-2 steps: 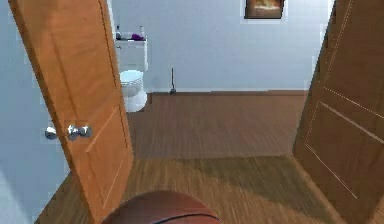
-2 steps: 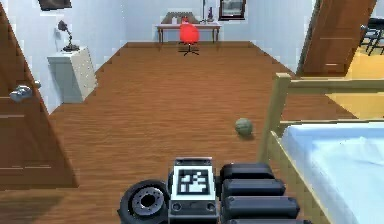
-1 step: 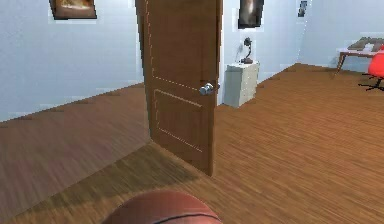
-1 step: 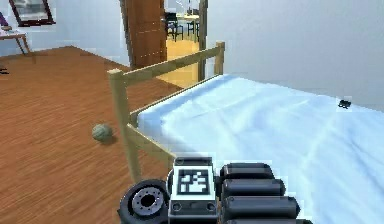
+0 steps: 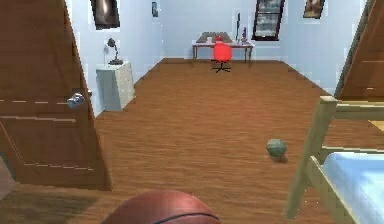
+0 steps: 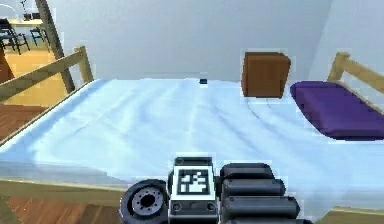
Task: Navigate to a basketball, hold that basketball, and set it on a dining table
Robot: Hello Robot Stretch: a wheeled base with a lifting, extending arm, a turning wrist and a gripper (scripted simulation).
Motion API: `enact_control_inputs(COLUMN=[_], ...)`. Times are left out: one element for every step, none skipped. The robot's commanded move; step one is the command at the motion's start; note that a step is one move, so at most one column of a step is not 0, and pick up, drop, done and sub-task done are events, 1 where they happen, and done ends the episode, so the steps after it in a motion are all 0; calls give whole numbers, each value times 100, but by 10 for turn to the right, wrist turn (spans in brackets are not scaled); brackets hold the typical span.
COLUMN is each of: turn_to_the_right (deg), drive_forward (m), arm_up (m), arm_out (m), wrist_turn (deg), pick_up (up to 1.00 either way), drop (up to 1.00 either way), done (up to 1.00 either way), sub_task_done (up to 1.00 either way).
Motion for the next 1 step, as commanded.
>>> enact_control_inputs(turn_to_the_right=[0], drive_forward=[45], arm_up=[0], arm_out=[0], wrist_turn=[0], pick_up=[0], drop=[0], done=[0], sub_task_done=[0])
